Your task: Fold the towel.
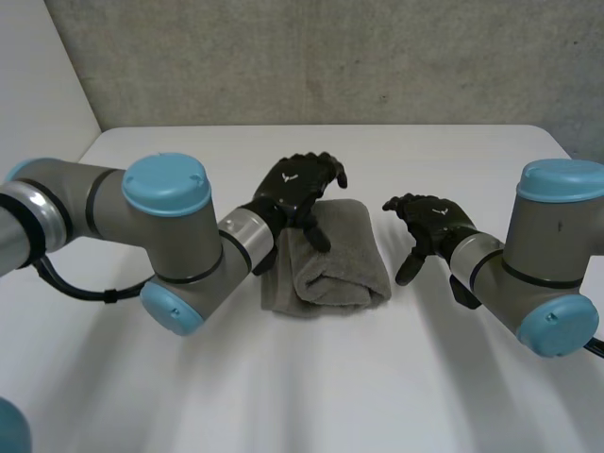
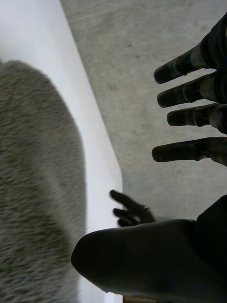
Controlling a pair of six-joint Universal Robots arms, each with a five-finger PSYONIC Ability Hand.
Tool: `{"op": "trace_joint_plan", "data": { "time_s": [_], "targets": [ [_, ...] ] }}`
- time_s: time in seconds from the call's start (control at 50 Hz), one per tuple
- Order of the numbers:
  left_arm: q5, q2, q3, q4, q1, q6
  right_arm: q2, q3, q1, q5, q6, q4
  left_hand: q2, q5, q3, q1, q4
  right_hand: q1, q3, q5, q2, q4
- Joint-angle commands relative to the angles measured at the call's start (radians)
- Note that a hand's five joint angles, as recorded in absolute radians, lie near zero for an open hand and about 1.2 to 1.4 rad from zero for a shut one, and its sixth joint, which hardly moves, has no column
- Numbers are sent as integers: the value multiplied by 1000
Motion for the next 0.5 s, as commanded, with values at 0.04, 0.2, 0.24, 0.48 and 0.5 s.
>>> {"op": "trace_joint_plan", "data": {
  "time_s": [0.04,0.2,0.24,0.48,0.5],
  "targets": [
    [-14,-51,-38,-74,2,12,67,-69,32,-9,63,1,8,7,-2,-8,-2,-48,-64,-53,-59,-71],
    [-89,1,-171,-71,99,18,136,-157,116,-19,85,9,8,7,-2,-8,-2,-48,-64,-53,-59,-71],
    [-95,23,-223,-65,126,22,156,-173,150,-16,85,9,8,7,-2,-8,-2,-48,-64,-53,-59,-71],
    [-98,46,-317,-6,133,56,248,-247,208,18,53,61,5,4,-5,-11,-5,-48,-64,-53,-59,-71],
    [-98,53,-318,-6,131,54,239,-250,208,21,43,73,2,1,-8,-14,-8,-48,-64,-53,-59,-71]
  ]
}}
